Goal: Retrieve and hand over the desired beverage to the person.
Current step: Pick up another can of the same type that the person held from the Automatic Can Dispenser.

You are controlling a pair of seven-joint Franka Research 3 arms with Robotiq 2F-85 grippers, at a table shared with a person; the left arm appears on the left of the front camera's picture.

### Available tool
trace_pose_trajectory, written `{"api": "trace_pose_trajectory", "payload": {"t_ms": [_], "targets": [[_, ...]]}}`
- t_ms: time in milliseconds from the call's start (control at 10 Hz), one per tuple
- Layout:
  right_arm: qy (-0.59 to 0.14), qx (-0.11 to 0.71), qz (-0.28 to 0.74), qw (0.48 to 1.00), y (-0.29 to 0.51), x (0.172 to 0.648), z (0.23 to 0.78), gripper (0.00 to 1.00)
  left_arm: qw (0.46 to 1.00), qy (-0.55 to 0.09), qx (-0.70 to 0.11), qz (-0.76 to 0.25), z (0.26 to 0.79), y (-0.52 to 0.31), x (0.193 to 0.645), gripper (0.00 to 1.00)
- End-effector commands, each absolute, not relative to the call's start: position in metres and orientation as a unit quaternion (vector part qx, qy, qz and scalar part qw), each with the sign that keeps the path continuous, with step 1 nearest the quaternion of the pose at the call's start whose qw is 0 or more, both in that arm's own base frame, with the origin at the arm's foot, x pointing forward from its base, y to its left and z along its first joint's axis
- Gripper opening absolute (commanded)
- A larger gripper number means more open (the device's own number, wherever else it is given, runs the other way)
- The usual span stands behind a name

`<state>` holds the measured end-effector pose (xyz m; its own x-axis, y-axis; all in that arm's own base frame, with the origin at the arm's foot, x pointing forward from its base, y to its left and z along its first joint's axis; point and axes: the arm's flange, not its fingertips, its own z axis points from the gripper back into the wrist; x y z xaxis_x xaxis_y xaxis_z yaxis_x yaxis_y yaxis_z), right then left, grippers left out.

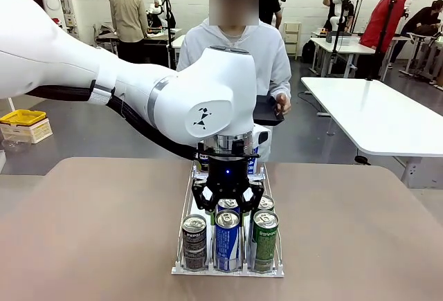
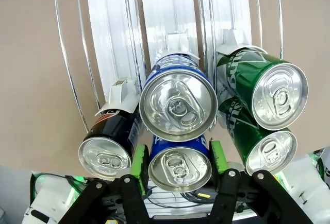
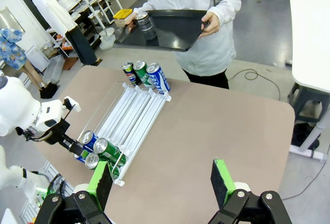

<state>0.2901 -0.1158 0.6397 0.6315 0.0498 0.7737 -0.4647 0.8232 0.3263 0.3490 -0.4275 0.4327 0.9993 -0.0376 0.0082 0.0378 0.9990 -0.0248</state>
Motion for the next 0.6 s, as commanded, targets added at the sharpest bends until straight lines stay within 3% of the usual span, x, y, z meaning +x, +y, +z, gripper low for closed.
{"api": "trace_pose_trajectory", "payload": {"t_ms": [0,500], "targets": [[-0.404,0.272,0.153,0.860,-0.115,0.292,0.639,1.00,1.000,0.002,0.001,-0.013,0.442,-0.427,0.348,0.00],[-0.404,0.272,0.153,0.860,-0.115,0.292,0.639,1.00,1.000,-0.018,-0.014,-0.001,0.542,-0.414,0.341,0.00]]}}
